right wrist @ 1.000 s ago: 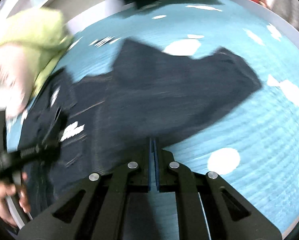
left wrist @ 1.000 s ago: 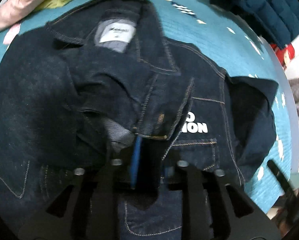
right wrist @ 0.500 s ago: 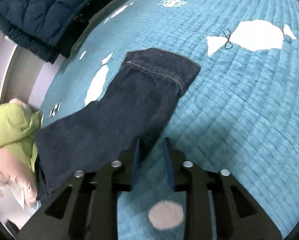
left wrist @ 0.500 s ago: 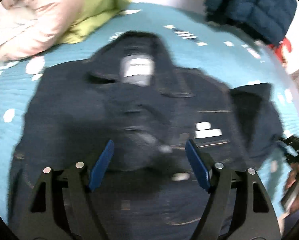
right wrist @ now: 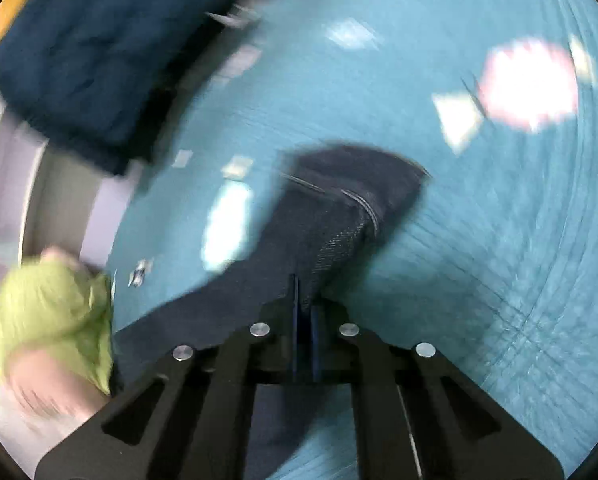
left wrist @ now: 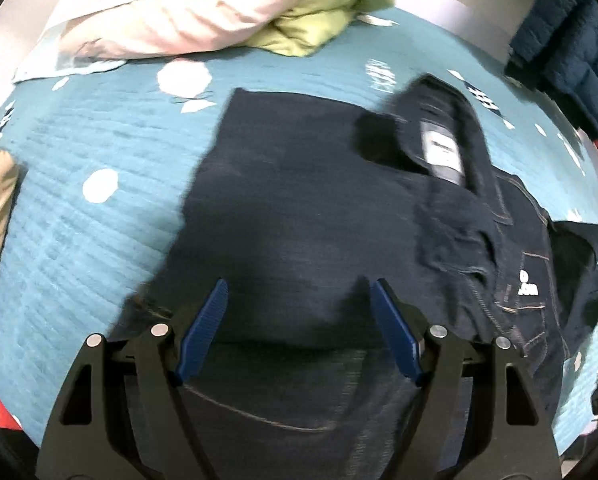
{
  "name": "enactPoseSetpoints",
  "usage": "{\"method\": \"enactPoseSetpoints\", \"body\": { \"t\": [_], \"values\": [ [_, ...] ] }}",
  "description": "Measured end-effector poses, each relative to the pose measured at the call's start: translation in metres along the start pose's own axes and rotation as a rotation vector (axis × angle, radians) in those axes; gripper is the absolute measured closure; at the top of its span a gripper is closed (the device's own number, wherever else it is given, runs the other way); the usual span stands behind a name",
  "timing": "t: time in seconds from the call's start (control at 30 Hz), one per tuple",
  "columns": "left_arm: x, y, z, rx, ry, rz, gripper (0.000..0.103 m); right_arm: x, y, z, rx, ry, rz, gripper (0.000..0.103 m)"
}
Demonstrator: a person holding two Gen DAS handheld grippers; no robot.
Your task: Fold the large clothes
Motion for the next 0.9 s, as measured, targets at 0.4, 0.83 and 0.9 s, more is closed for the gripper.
{"method": "enactPoseSetpoints", "body": {
  "t": [0.4,0.83,0.9],
  "values": [
    [0.094,-0.012,0.008,0.021,-0.023,0.1,0.028,0.305,0.197,0.031,0.106,-0.327,0.575,0.096],
    [0.13,-0.019,0.013,0.031,0.019,0.163,0.026,0.275,0.329,-0.054,0.437,0.004,0.72,0.085],
    [0.123,-0.024,0.011,0.036,0.04,0.161,0.026,0.274,0.327,-0.037,0.474,-0.054,0.676,0.071]
  ]
}}
Point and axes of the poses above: each gripper's, at about its wrist camera, not at the fingertips, and z roughly against the way its jaws point, x to its left, y to its underside, the point moved 6 cm from there along -z, roughly the way its jaws point, and after that the axes turned 2 degrees about -y, right-handed, at the moved point
